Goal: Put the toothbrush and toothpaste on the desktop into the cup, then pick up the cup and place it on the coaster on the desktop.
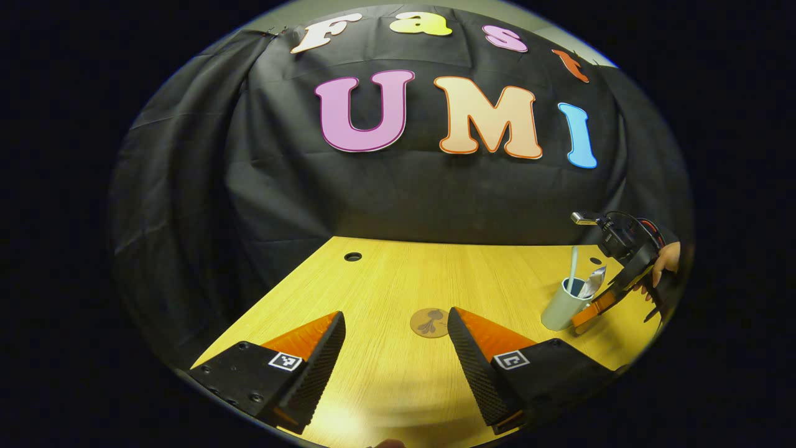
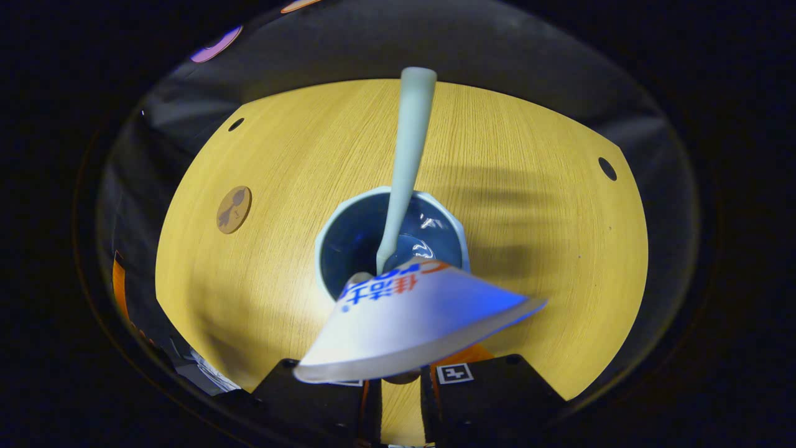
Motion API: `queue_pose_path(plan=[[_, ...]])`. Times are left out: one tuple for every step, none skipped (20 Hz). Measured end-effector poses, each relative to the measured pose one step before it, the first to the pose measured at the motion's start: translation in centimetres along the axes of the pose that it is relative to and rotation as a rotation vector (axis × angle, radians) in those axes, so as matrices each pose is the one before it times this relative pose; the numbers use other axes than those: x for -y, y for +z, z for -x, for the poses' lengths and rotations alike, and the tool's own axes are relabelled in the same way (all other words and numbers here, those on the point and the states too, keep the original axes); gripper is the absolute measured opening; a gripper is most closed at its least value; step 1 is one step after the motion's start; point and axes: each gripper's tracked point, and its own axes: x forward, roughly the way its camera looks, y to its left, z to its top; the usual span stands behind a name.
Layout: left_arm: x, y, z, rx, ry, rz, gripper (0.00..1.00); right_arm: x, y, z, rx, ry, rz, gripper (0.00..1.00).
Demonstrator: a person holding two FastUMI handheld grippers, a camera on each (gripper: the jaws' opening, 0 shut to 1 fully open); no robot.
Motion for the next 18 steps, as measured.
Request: queue_pose_path(plan=[[-0.085,0.107,0.056,0.00501,0.00018,-0.00089,0.95,0.02,-0.078,0.129,-0.00133,-0.00282,0.00125,0.28],[-0.132,0.154,0.005,0.00356,0.00106,-0.00283,0.96,-0.089,0.069,0.061,0.00396,-0.00106,0.00081,0.27],[-0.167,0.035,-0.037,0.00331,0.0011,-0.00353,0.95,-0.091,-0.003,0.193,-0.00103,0.00307,0.00042,0.27],[-0.11,0.004,-0.039,0.00174,0.00098,-0.00236,0.95,-0.088,0.057,-0.015,0.00255,0.00309,0.00531,0.27],[-0.222,0.061,-0.011,0.00041,0.00103,0.00072,0.94,0.059,0.16,0.063,0.01094,0.00357,0.00523,0.27],[-0.182,0.066,0.018,-0.00028,0.00116,0.00371,0.95,-0.014,0.169,0.14,0.00755,0.00444,0.00543,0.27],[-0.23,-0.229,0.019,-0.00275,0.00154,0.00533,0.95,0.081,0.007,0.08,0.00229,0.00676,0.00509,0.27],[-0.158,-0.021,-0.033,-0.00202,0.00144,0.00549,0.95,0.061,0.223,0.098,0.00633,0.00478,0.00259,0.27],[-0.293,-0.063,-0.031,-0.00128,0.00243,0.00431,0.95,-0.102,0.034,0.139,0.0056,0.00579,0.00836,0.27],[-0.222,-0.066,-0.068,-0.00178,0.00163,0.00432,0.95,-0.096,0.193,0.165,0.00463,0.00606,0.00687,0.27],[-0.337,-0.133,0.014,-0.00094,0.00209,0.00365,0.95,-0.109,0.033,-0.041,0.00501,0.00573,0.00563,0.27],[-0.345,0.017,-0.035,0.00111,0.00276,0.00361,0.95,0.027,-0.002,-0.19,0.00258,0.00657,0.00636,0.27],[-0.371,-0.053,0.01,0.00063,0.00366,0.00338,0.96,0.119,-0.025,-0.073,0.00299,0.00603,0.0074,0.27],[-0.529,-0.001,-0.005,-0.0009,0.00588,0.00158,0.95,-0.003,0.041,-0.029,0.00157,0.00387,0.00773,0.27],[-0.527,-0.1,-0.026,-0.00128,0.00508,0.00302,0.95,-0.103,-0.029,0.06,0.00034,0.00363,0.00726,0.27],[-0.475,-0.027,-0.03,-0.00105,0.00507,0.00485,0.95,-0.079,0.056,-0.045,-0.00061,0.00532,0.00805,0.27],[-0.492,-0.103,-0.077,-0.00277,0.00646,0.00407,0.95,0.056,0.055,-0.074,0.00063,0.00561,0.00596,0.27],[-0.565,-0.075,-0.041,-0.00257,0.00726,0.00277,0.95,-0.092,0.196,0.022,0.00221,0.00569,0.00615,0.27]])
